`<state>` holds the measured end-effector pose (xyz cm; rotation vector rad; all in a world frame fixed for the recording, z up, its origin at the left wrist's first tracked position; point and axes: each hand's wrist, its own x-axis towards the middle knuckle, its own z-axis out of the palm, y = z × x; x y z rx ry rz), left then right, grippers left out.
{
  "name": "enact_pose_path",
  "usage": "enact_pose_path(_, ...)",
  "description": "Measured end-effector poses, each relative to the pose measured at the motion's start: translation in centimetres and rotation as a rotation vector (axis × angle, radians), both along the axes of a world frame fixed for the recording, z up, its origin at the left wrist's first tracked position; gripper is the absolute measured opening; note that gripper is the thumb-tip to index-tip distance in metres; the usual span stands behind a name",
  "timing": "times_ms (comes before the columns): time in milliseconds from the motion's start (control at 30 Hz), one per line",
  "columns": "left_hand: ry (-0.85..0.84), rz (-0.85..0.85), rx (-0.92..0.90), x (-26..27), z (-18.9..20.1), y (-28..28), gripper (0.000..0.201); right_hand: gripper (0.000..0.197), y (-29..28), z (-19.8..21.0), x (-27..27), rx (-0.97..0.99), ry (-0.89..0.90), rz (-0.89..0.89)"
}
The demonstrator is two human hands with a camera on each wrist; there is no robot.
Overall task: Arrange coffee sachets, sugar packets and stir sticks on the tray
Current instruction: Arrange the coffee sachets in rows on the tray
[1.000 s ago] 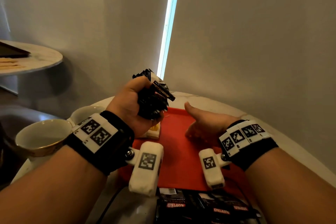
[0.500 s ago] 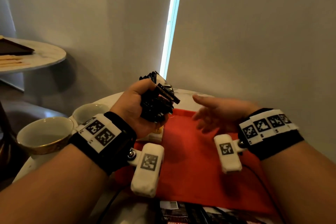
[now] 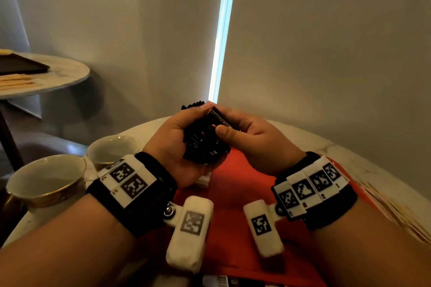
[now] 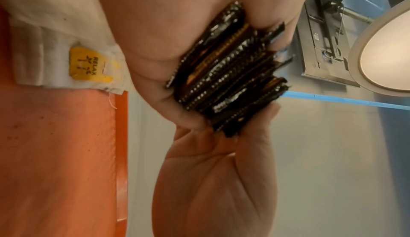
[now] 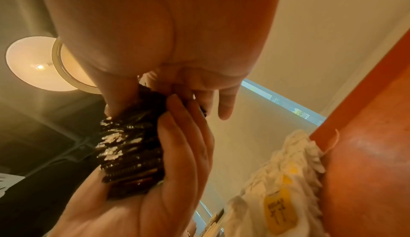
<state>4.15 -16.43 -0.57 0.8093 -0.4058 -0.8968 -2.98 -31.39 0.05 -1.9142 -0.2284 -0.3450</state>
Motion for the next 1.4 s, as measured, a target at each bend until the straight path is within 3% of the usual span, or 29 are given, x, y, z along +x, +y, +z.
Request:
enact_pose_path(133, 0.034, 0.031, -0.032, 0.2, -0.1, -0.1, 0.021, 0.068, 0.5, -0.6, 0.5, 0.022, 0.036, 0.002)
enact_pose_path(300, 0.065, 0.061, -0.029, 0.3, 0.0, -0.1, 0.033, 0.091, 0.9, 0.0, 0.6, 0.212, 0.028, 0.033)
enact_pose_path(367, 0.067, 0.05, -0.037, 0.2, 0.0, -0.2, 0.037, 0.081, 0.4, -0.2, 0.7, 0.307, -0.012, 0.032)
enact_pose_path(467, 0.045, 0.029, -0.057, 0.2, 0.0, -0.1, 0.03, 0.053, -0.6, -1.4, 0.9, 0.286, -0.183, 0.023)
enact_pose_path(567, 0.036, 0.019, -0.054, 0.2, 0.0, -0.2, 0.023, 0.034, -0.2, -1.9, 0.9, 0.242, -0.234, -0.013)
enact_pose_path(733, 0.073, 0.059, 0.017, 0.4, 0.0, -0.1, 0.032, 0.019, 0.1, -1.5, 0.5, 0.06, -0.324, -0.355)
enact_pose_path(900, 0.109, 0.081, 0.086, 1.0, 0.0, 0.2, 0.03, 0.019, -0.4, -0.5, -0.1, 0.2, -0.413, -0.579)
enact_pose_path(1033, 0.013, 0.066, 0.114, 1.1, -0.1, 0.2, 0.031, 0.014, -0.1, -0.1, 0.2, 0.499, -0.243, -0.403)
enact_pose_path(1233, -0.2, 0.029, 0.16, 0.0, 0.3, 0.2, 0.059, 0.007, 1.1, -0.3, -0.1, 0.46, -0.151, -0.302)
enact_pose_path(1400, -0.252, 0.033, 0.238, 0.0, 0.1, 0.3, 0.059, 0.005, 1.3, -0.2, 0.0, 0.475, -0.126, -0.371)
